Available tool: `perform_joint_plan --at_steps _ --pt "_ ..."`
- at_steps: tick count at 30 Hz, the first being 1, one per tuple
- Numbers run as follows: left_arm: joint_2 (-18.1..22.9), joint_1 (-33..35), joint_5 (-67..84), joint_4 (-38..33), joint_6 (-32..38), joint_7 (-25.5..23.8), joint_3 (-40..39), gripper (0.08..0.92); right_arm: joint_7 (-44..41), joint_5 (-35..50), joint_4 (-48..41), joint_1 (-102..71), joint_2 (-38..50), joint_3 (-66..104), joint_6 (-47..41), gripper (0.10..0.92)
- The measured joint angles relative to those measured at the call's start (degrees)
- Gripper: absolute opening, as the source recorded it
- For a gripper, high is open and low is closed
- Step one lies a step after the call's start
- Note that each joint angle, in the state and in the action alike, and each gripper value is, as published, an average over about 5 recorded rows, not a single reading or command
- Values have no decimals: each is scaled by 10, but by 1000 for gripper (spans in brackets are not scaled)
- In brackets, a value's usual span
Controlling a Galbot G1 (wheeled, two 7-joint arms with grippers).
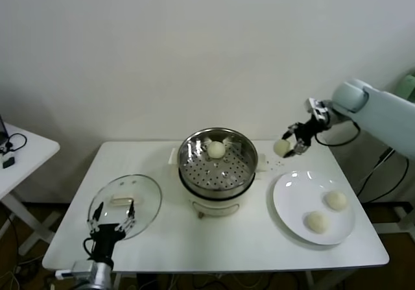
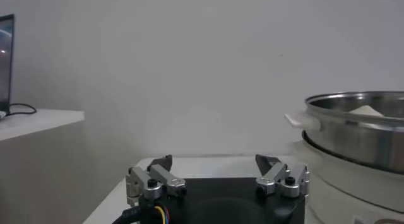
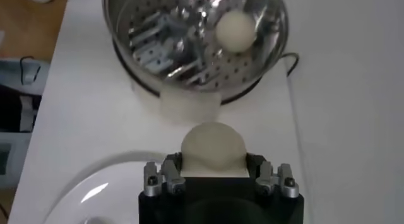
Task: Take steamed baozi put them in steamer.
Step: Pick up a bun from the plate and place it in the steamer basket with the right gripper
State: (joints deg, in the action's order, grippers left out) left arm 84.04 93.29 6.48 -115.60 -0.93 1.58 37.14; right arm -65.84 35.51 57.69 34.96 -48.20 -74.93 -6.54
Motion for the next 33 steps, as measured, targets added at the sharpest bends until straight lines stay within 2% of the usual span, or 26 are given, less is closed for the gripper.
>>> perform_joint_plan --at_steps 9,20,33 --pt "5 4 -3 -14 -4 2 -5 823 13 57 -34 29 -110 -31 -20 662" --pt "3 16 0 -23 1 -2 6 823 19 66 -88 -13 -240 -43 -24 662" --pt "1 22 11 -20 6 -2 12 823 19 43 -131 -66 -307 -49 -20 662"
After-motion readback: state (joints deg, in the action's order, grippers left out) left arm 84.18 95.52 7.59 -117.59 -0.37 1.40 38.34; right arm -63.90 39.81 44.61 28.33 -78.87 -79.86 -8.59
